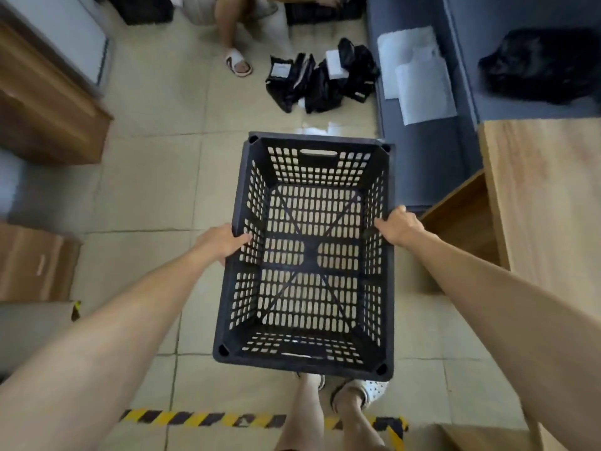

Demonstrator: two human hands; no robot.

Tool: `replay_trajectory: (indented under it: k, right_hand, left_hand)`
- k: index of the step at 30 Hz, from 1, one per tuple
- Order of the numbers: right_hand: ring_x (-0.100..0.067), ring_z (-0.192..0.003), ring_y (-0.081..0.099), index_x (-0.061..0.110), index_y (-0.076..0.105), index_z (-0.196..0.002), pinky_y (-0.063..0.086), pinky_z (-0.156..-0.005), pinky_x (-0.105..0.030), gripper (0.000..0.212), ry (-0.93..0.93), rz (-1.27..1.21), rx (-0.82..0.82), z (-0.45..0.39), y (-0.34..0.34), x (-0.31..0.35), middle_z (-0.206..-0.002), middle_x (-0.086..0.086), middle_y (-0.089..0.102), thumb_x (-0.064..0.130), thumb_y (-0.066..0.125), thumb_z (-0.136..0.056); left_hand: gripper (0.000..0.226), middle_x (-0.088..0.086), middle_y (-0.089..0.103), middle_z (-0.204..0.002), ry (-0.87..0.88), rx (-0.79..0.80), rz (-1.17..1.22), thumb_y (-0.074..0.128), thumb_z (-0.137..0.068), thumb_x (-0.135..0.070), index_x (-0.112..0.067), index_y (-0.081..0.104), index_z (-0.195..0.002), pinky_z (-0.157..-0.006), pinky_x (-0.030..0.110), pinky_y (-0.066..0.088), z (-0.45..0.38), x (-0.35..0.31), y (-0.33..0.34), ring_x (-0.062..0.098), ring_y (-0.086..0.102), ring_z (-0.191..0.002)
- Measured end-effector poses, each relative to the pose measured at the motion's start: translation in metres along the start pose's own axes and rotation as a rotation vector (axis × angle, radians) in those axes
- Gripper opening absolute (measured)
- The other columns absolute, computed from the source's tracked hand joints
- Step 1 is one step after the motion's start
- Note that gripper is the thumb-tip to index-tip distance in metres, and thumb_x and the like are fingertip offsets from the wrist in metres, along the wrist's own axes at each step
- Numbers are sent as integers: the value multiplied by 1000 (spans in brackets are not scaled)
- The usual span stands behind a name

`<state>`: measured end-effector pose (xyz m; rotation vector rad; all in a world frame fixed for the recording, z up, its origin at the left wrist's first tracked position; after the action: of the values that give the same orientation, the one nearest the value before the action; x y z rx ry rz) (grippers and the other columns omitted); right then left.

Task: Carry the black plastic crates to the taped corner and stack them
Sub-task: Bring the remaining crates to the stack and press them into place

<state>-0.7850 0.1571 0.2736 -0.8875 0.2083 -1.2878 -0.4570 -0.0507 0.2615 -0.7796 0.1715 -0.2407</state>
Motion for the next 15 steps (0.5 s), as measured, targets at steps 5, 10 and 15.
replay_trajectory:
  k: [5, 10, 15]
  right_hand:
    - [-36, -108, 58, -2, 37, -132, 44, -77, -37, 49, -180, 172, -4, 43, -31, 105, -123, -21, 56, 30, 49, -97]
    - [-29, -83, 54, -5, 54, -109, 43, -71, -32, 36, -315, 324, -40, 58, -52, 197, -110, -21, 61, 28, 49, -97]
    - [-34, -94, 62, -8, 62, -111, 44, -74, -31, 39, -416, 467, 5, 65, -43, 272, -115, -23, 63, 27, 47, -99]
  left_hand:
    - [45, 5, 71, -102, -60, -86, 115, 47, -95, -54, -15, 50, -119, -65, 29, 55, 51, 57, -53, 16, 71, -62]
    - [47, 1, 67, -95, -109, -274, 70, 46, -94, -56, -13, 57, -109, -73, 34, 57, 79, 101, -127, 18, 68, -78]
    - [44, 2, 66, -95, -187, -352, 62, 45, -94, -55, -15, 59, -106, -81, 39, 56, 98, 141, -171, 22, 64, -85]
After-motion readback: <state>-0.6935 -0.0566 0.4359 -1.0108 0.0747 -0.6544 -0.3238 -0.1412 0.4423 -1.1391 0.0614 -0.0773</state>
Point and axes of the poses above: each hand's wrist, its own z-axis away from the middle knuckle, its own y-axis out of the palm, x = y × z, the point moved 8 cm from there along -z, towards the middle knuckle
